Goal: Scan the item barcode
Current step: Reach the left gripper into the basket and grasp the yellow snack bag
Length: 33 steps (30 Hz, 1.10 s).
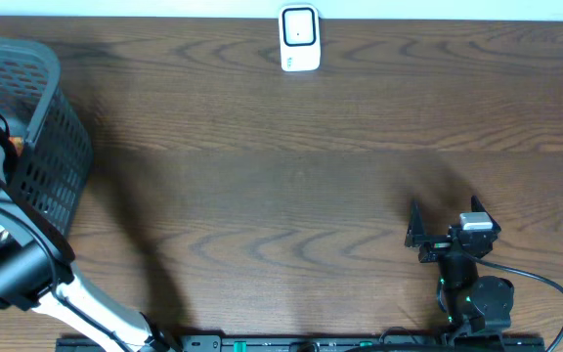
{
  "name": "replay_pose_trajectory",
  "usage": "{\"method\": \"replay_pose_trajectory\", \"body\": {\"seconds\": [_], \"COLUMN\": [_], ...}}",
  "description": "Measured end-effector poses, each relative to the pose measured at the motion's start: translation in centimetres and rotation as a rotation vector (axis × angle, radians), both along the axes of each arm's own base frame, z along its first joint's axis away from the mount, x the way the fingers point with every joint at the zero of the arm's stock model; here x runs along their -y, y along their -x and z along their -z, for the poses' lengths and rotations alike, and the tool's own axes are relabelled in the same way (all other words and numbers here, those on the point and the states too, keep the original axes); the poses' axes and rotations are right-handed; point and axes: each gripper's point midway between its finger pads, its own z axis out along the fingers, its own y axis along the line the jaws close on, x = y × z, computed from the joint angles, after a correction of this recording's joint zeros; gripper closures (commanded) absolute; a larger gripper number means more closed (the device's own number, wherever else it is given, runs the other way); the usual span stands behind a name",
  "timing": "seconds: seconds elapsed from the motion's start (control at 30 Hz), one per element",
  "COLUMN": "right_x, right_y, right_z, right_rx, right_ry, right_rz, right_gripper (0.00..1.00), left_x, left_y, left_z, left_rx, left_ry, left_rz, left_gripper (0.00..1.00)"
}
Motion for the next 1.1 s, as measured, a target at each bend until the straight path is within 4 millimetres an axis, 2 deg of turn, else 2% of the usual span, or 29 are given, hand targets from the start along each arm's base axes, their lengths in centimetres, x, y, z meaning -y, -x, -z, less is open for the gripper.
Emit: {"method": "replay_pose_trajectory", "body": {"seconds": [0.07,0.17,0.2,0.27,0.3,0.33,0.4,0.43,0.5,0.53,0.57,0.6,0.63,0.7,0.8,1.0,1.07,1.1], "right_x": [0.0,0.0,0.0,0.0,0.0,0.0,0.0,0.0,0.0,0.0,0.0,0.0,0.0,0.0,0.0,0.0,0.0,0.0], "right_y": [0.0,0.0,0.0,0.0,0.0,0.0,0.0,0.0,0.0,0.0,0.0,0.0,0.0,0.0,0.0,0.0,0.0,0.0], "right_z": [0.0,0.0,0.0,0.0,0.0,0.0,0.0,0.0,0.0,0.0,0.0,0.0,0.0,0.0,0.0,0.0,0.0,0.0], "right_rx": [0.0,0.0,0.0,0.0,0.0,-0.001,0.0,0.0,0.0,0.0,-0.001,0.0,0.0,0.0,-0.001,-0.001,0.0,0.0], "right_ry": [0.0,0.0,0.0,0.0,0.0,0.0,0.0,0.0,0.0,0.0,0.0,0.0,0.0,0.0,0.0,0.0,0.0,0.0], "right_rz": [0.0,0.0,0.0,0.0,0.0,0.0,0.0,0.0,0.0,0.0,0.0,0.0,0.0,0.0,0.0,0.0,0.0,0.0], "right_gripper": [0.01,0.01,0.01,0.01,0.01,0.01,0.01,0.01,0.01,0.01,0.01,0.01,0.01,0.01,0.01,0.01,0.01,0.01], "left_x": [0.1,0.1,-0.1,0.0,0.2,0.6,1.7,2.3,3.5,4.2,4.7,5.1,5.2,5.1,4.4,2.3,1.4,1.1], "left_y": [0.0,-0.3,-0.6,-0.9,-1.0,-1.1,-0.8,-0.5,0.3,0.9,1.3,1.6,1.7,1.6,0.7,-2.0,-2.3,-2.1], "left_z": [-1.4,-6.0,-8.0,-14.0,-16.2,-19.7,-24.6,-27.0,-30.2,-31.8,-32.8,-33.4,-33.5,-32.7,-30.2,-21.8,-17.2,-15.8], "left_rx": [0.039,0.167,0.231,0.413,0.482,0.591,0.744,0.815,0.912,0.961,0.987,1.006,1.003,0.976,0.898,0.7,0.634,0.625], "left_ry": [-0.018,-0.094,-0.128,-0.217,-0.245,-0.287,-0.342,-0.368,-0.401,-0.417,-0.427,-0.433,-0.435,-0.419,-0.377,-0.231,-0.14,-0.111], "left_rz": [-0.026,-0.089,-0.105,-0.131,-0.132,-0.131,-0.112,-0.101,-0.087,-0.077,-0.072,-0.067,-0.061,-0.06,-0.049,-0.069,-0.201,-0.28], "left_gripper": [0.93,0.93,0.93,0.93,0.93,0.93,0.93,0.92,0.91,0.75,0.36,0.23,0.13,0.0,0.02,0.02,0.02,0.02]}}
